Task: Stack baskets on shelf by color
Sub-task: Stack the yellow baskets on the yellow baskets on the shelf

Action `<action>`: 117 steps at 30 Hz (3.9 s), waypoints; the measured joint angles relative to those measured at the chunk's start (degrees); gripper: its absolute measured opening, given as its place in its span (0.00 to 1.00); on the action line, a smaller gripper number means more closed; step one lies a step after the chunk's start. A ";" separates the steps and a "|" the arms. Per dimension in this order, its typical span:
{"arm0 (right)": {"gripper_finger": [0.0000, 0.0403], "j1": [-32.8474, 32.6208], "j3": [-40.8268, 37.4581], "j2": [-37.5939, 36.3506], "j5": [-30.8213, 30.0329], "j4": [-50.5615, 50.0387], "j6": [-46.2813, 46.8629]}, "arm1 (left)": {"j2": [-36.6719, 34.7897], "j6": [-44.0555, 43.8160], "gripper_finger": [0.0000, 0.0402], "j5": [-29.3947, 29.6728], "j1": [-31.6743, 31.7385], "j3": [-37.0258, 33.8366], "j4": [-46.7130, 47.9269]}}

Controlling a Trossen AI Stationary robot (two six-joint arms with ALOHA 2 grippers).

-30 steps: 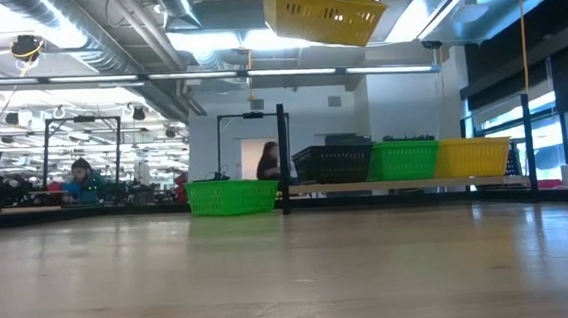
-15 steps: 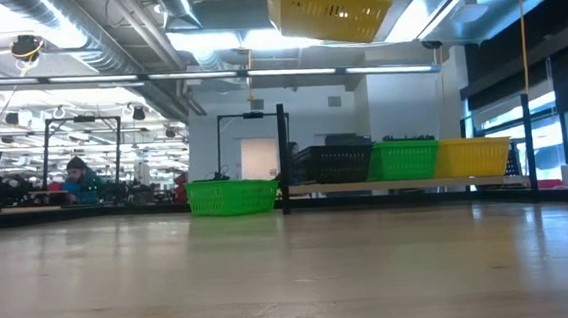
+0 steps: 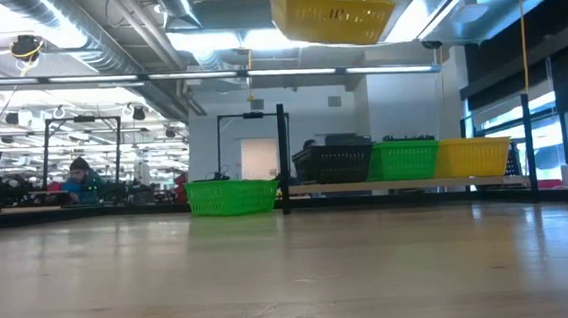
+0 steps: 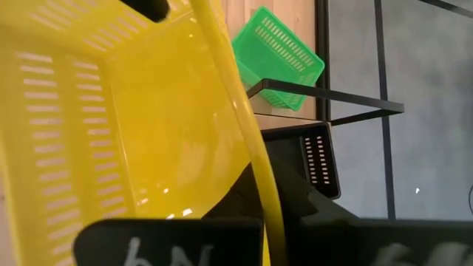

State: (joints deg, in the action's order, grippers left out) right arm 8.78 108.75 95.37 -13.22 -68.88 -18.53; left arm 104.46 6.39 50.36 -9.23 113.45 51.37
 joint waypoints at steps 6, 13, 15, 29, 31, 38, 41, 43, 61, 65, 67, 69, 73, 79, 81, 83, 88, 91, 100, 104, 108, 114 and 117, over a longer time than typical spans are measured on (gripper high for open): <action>0.00 0.01 0.00 0.03 -0.50 -0.77 0.17 | -0.04 1.03 0.18 2.57 -1.73 0.00 -1.71; 0.00 0.09 0.00 0.13 -1.41 -0.80 0.55 | -0.04 2.65 0.17 4.71 -3.40 0.00 -5.31; 0.00 0.10 0.00 0.13 -1.27 -0.77 0.55 | -0.04 1.58 0.17 3.79 -3.40 0.00 -6.70; 0.00 0.13 0.00 -0.76 -5.94 -3.02 3.28 | -3.54 1.82 0.17 9.27 -8.32 0.06 -6.20; 0.00 0.07 0.00 -1.34 -5.88 -3.91 3.30 | -4.72 1.75 0.17 11.46 -9.30 0.13 -5.70; 0.00 0.33 -0.04 -3.18 -11.01 -5.96 6.96 | -8.07 1.68 0.17 17.44 -11.65 0.09 -4.26; 0.00 0.71 -0.04 -4.37 -14.97 -7.63 14.84 | -8.46 1.67 0.17 18.13 -11.61 0.09 -4.01; 0.00 1.13 -0.04 -5.52 -17.86 -9.79 22.23 | -8.84 1.68 0.17 18.06 -11.57 -0.02 -2.99; 0.00 9.71 -12.38 -21.77 -17.21 -21.21 67.04 | -9.76 -9.69 0.17 11.41 -6.29 0.07 12.49; 0.00 13.33 -21.38 -26.98 -16.91 -20.21 72.34 | -9.75 -10.39 0.17 11.41 -5.83 0.07 14.69; 0.00 15.30 -25.69 -29.44 -16.43 -17.23 72.91 | -9.72 -10.36 0.17 10.73 -5.77 0.07 15.43; 0.00 16.90 -29.83 -31.31 -15.20 -12.94 73.01 | -9.72 -10.37 0.17 9.43 -5.77 0.07 15.98; 0.00 20.02 -36.66 -33.19 -14.30 -6.45 74.02 | -9.72 -10.35 0.17 8.49 -5.82 0.07 17.21; 0.00 24.65 -44.16 -33.31 -11.89 -2.32 75.52 | -9.72 -10.34 0.17 8.47 -5.65 0.07 17.31; 0.00 25.78 -45.99 -33.27 -10.51 -0.42 75.70 | -9.70 -10.33 0.17 8.36 -4.92 0.07 17.31; 0.00 26.77 -47.57 -33.29 -10.23 1.69 75.57 | -9.70 -10.33 0.17 8.42 -4.17 0.07 17.29; 0.00 29.96 -51.07 -33.29 -10.05 3.84 74.02 | -9.70 -10.47 0.17 8.37 -2.02 0.07 17.22; 0.00 31.35 -53.43 -33.28 -9.80 5.00 72.93 | -9.70 -10.60 0.17 8.45 -0.53 0.07 17.22; 0.00 33.94 -58.76 -33.20 -8.60 11.39 69.38 | -9.70 -10.70 0.17 8.42 2.25 0.07 17.18; 0.00 34.36 -59.81 -33.18 -8.00 11.65 68.20 | -9.70 -10.73 0.17 8.40 2.60 0.07 17.18; 0.02 34.29 -60.39 -33.18 -6.05 12.69 66.22 | -9.70 -10.73 0.17 8.40 2.55 0.07 17.18; 0.09 34.32 -60.39 -33.18 -6.77 13.18 65.79 | -9.68 -10.73 0.17 8.40 2.58 0.07 17.16; 0.14 34.32 -60.39 -33.18 -7.16 13.97 66.03 | -9.68 -10.75 0.17 8.40 2.58 0.07 17.16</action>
State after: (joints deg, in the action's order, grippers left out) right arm 43.09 48.36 62.19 -20.38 -54.91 47.50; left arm 94.78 -4.36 58.76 -6.66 113.51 68.53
